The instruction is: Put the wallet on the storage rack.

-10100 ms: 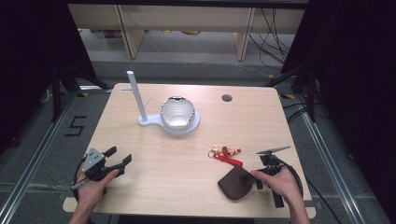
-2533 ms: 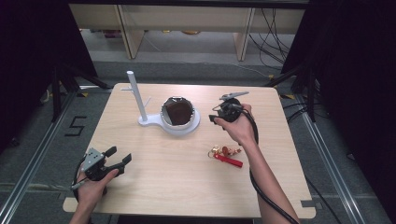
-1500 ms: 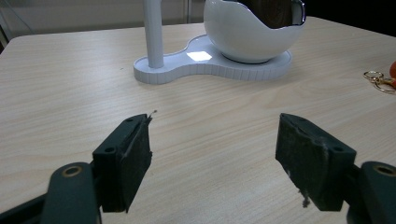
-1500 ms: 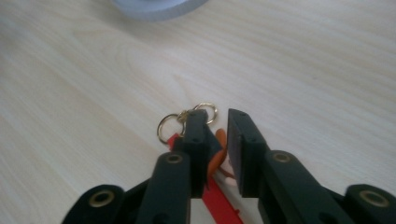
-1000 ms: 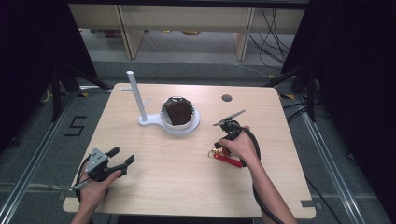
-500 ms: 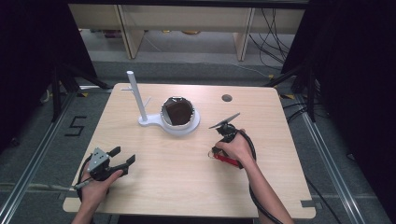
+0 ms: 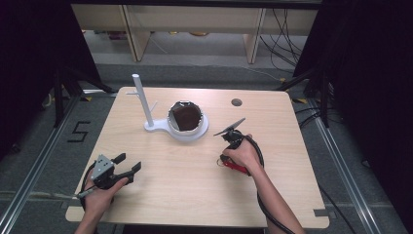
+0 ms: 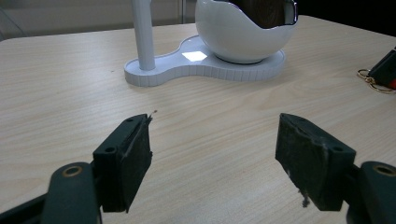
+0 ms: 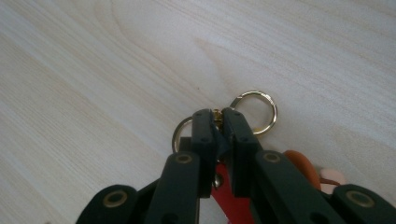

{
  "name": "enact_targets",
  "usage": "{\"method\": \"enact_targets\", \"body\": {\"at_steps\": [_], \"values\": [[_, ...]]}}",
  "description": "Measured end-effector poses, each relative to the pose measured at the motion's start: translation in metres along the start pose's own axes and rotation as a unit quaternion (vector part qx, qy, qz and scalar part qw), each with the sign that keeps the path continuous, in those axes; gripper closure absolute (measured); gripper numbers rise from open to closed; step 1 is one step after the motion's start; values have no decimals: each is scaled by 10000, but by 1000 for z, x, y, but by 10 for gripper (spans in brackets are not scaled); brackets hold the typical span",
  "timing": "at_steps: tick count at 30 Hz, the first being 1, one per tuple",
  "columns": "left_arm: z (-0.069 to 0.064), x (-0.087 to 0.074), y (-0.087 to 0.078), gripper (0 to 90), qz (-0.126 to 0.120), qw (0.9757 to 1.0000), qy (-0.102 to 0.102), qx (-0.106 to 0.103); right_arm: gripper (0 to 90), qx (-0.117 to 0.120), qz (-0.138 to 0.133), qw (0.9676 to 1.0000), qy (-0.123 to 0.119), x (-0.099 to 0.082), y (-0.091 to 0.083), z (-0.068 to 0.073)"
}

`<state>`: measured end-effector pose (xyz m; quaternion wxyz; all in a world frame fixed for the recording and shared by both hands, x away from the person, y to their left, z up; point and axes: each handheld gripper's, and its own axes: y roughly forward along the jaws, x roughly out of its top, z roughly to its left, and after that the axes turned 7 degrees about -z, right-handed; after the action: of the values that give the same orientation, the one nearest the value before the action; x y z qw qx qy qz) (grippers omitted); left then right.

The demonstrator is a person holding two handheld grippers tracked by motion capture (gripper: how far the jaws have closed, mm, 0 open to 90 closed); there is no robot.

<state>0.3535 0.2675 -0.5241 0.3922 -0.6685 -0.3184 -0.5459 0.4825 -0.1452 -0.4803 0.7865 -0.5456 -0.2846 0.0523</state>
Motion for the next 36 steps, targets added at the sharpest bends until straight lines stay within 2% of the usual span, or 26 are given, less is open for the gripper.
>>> {"method": "enact_targets", "body": {"at_steps": [3, 4, 5, 6, 7, 13, 14, 17, 18, 19, 20, 23, 24, 27, 28, 29, 30, 31, 32, 33, 36], "values": [[0, 0, 0, 257, 1, 10000, -9, 0, 871, -56, 31, 10000, 9, 1, 1, 1], [0, 0, 0, 258, -12, 10000, -14, 9, 872, 12, 97, 9999, 113, 2, 0, 2], [0, 0, 0, 258, -12, 10000, -14, 9, 872, 12, 97, 9999, 113, 2, 0, 2], [0, 0, 0, 258, -23, 10000, -24, -3, 872, -51, 128, 9994, 315, 1, -1, 4], [0, 0, 0, 257, -23, 10000, -24, -3, 872, -51, 128, 9994, 315, 1, -1, 4], [0, 0, 0, 258, 2, 10000, 0, 12, 880, -121, -83, 9990, 426, 0, -6, 5], [0, 0, 0, 258, -15, 10000, 3, -11, 883, -115, -200, 9991, 345, -1, -7, 6], [-1, 0, 0, 258, -9, 10000, 10, -8, 887, -41, -243, 9986, 464, -1, -10, 8], [-1, 0, -1, 258, -10, 10000, 6, -5, 894, 1, -396, 9983, 418, -2, -13, 9], [-1, 0, -1, 258, -10, 10000, 6, -5, 894, 1, -396, 9983, 418, -2, -13, 9], [-1, 0, -1, 258, 12, 10000, 11, 19, 898, -43, -654, 9978, 82, -2, -15, 6], [-1, 0, 0, 258, -10, 10000, 6, -6, 898, -82, -650, 9978, 79, -2, -15, 6], [-1, 0, -1, 258, 21, 10000, 13, 16, 897, 92, -659, 9977, 99, -3, -15, 5], [0, 0, -1, 258, -3, 10000, 6, -5, 897, 115, -662, 9977, 73, -3, -14, 4], [0, 0, -1, 258, 8, 10000, 0, 3, 895, 41, -564, 9984, 4, -3, -14, 5], [0, 0, -1, 258, 8, 10000, 0, 3, 893, 113, -544, 9985, -16, -2, -14, 5], [0, 0, -1, 258, 6, 10000, -3, 2, 892, 70, -519, 9986, -5, -3, -13, 6], [0, 0, -1, 258, 6, 10000, -3, 2, 891, 139, -497, 9986, -91, -3, -12, 5], [0, 0, -1, 258, 4, 10000, -3, 0, 891, 139, -497, 9986, -91, -3, -12, 5], [0, 0, -1, 258, 2, 10000, 0, -3, 889, 71, -382, 9992, -52, -3, -10, 7], [0, 0, -1, 258, -29, 10000, -33, -13, 886, 68, -310, 9993, -179, -5, -4, 7]]}}
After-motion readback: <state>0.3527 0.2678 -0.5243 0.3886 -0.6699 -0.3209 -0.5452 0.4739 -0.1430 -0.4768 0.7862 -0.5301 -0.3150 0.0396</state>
